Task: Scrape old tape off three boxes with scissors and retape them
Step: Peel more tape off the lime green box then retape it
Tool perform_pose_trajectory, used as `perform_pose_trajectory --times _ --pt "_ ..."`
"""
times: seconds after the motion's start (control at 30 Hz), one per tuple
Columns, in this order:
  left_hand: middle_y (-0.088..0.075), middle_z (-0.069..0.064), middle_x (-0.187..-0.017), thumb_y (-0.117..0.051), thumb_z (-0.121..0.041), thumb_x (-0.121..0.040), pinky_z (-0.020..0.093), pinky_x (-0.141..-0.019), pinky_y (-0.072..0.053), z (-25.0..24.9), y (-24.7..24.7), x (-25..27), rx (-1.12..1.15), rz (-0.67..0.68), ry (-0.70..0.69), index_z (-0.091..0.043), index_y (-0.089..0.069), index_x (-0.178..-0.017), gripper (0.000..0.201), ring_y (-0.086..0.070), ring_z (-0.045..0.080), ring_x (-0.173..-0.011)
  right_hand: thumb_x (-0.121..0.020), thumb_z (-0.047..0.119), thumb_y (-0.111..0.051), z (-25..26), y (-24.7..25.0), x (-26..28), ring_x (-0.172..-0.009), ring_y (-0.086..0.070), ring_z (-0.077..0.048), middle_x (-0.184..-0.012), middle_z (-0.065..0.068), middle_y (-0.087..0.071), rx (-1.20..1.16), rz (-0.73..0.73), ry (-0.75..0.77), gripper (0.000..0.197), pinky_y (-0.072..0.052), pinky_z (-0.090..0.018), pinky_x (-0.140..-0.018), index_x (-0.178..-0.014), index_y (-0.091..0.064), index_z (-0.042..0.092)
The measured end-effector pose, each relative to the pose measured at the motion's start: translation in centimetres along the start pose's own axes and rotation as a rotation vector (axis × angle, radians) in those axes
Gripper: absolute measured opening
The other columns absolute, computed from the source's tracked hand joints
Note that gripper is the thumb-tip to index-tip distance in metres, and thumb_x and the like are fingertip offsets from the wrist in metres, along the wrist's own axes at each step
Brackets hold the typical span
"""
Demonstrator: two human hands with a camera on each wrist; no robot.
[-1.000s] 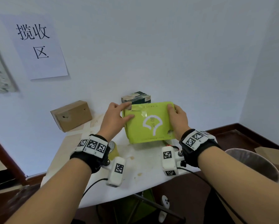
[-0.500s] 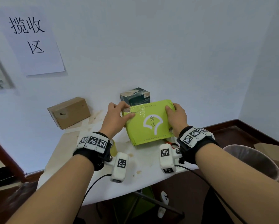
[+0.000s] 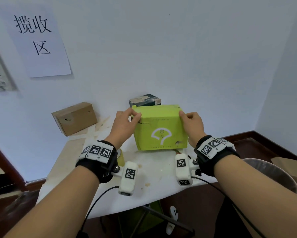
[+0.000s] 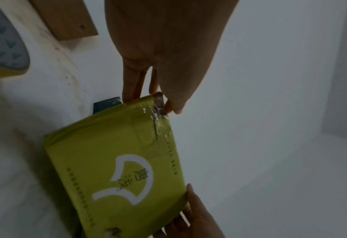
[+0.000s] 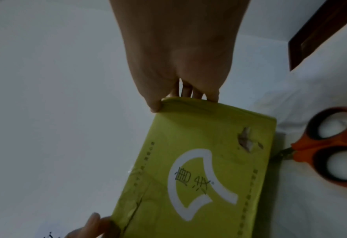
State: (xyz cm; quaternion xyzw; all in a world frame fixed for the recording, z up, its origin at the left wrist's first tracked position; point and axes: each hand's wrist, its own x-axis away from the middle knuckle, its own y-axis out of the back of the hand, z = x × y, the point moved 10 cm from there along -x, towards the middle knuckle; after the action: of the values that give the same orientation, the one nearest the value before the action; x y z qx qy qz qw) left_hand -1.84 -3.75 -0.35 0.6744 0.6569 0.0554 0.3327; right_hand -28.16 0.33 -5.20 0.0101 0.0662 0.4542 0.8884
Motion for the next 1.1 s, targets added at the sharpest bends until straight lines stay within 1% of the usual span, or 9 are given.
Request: perform_pose_trajectory --times 0.1,0.2,0.27,0.33,0.5,0.6,0.7,0.9,1.1 --pt "-0.061 0.006 -0.109 -0.058 -0.039 -0.090 0.031 -0.079 -0.048 1.2 0.8 0.4 0.121 -0.092 0.061 -0.030 -0.055 -0.093 0.009 -0.060 0.015 -0.097 -0.093 0.028 -0.059 -1.2 -0.6 0.2 -0.087 -0.047 -0.019 -0.080 0.005 -0.049 -0.066 0.048 -0.050 0.021 -0.040 -0.032 -0.077 -0.079 -0.048 0.018" --pt "-0.060 0.010 -0.111 -0.063 -0.031 -0.092 0.038 -0.088 -0.053 3.1 0.1 0.6 0.317 -0.025 0.205 -0.024 -0.043 -0.130 0.043 -0.069 0.017 -0.092 -0.091 0.017 -0.061 -1.0 -0.6 0.5 -0.086 -0.047 -0.020 -0.079 0.003 -0.049 -0.111 0.058 -0.047 0.021 -0.039 -0.031 -0.077 -0.075 -0.048 0.017" --pt "-0.056 0.012 -0.119 -0.061 -0.019 -0.094 0.029 -0.076 -0.057 4.0 -0.7 1.0 0.448 0.049 0.303 -0.010 -0.039 -0.141 0.053 -0.068 0.024 -0.094 -0.090 0.009 -0.062 -0.5 -0.9 0.8 -0.087 -0.049 -0.020 -0.081 0.002 -0.051 -0.154 0.088 -0.026 0.021 -0.041 -0.030 -0.079 -0.075 -0.049 0.016" --pt "-0.061 0.014 -0.121 -0.056 -0.006 -0.095 0.019 -0.062 -0.056 4.2 -0.9 1.4 0.498 0.073 0.321 -0.002 -0.052 -0.132 0.037 -0.064 0.027 -0.097 -0.089 0.002 -0.061 -0.1 -1.3 1.1 -0.088 -0.050 -0.020 -0.083 0.000 -0.053 -0.192 0.120 -0.006 0.022 -0.043 -0.028 -0.079 -0.075 -0.049 0.015" --pt "-0.065 0.003 -0.115 -0.052 0.001 -0.095 0.013 -0.059 -0.053 4.4 0.0 2.1 0.572 0.003 0.282 -0.013 -0.058 -0.128 0.036 -0.063 0.014 -0.088 -0.088 0.007 -0.063 -0.3 -1.8 1.5 -0.092 -0.053 -0.019 -0.097 -0.005 -0.058 -0.207 0.121 -0.001 0.018 -0.042 -0.023 -0.077 -0.079 -0.051 0.016" --pt "-0.066 -0.003 -0.112 -0.055 -0.001 -0.094 0.013 -0.068 -0.053 4.2 0.3 2.0 0.568 -0.002 0.259 -0.019 -0.057 -0.130 0.040 -0.059 0.009 -0.080 -0.088 0.024 -0.067 -0.4 -1.9 1.5 -0.090 -0.052 -0.015 -0.093 0.001 -0.055 -0.179 0.107 -0.013 0.018 -0.040 -0.021 -0.071 -0.088 -0.052 0.015" --pt "-0.064 -0.003 -0.122 -0.056 0.003 -0.092 0.023 -0.084 -0.052 4.1 0.3 2.1 0.587 0.011 0.241 -0.017 -0.054 -0.134 0.046 -0.062 0.013 -0.095 -0.085 0.033 -0.069 -0.6 -1.8 1.3 -0.097 -0.055 -0.016 -0.105 -0.002 -0.055 -0.178 0.083 -0.034 0.036 -0.044 -0.028 -0.080 -0.107 -0.050 0.013" --pt "-0.068 0.002 -0.117 -0.051 0.013 -0.088 0.032 -0.091 -0.051 4.1 0.9 2.3 0.631 -0.039 0.224 -0.011 -0.059 -0.129 0.049 -0.063 0.019 -0.107 -0.084 0.009 -0.069 -0.9 -1.9 1.5 -0.092 -0.057 -0.024 -0.088 0.000 -0.054 -0.107 0.098 0.019 0.023 -0.051 -0.047 -0.091 -0.089 -0.050 0.020" --pt "-0.067 -0.003 -0.117 -0.043 -0.035 -0.101 0.033 -0.088 -0.048 4.0 0.6 2.5 0.646 0.035 0.299 -0.012 -0.063 -0.118 0.035 -0.059 0.013 -0.114 -0.080 -0.001 -0.069 -1.8 -1.6 1.9 -0.092 -0.058 -0.027 -0.086 0.000 -0.054 -0.085 0.098 0.022 0.031 -0.051 -0.052 -0.088 -0.078 -0.047 0.021"
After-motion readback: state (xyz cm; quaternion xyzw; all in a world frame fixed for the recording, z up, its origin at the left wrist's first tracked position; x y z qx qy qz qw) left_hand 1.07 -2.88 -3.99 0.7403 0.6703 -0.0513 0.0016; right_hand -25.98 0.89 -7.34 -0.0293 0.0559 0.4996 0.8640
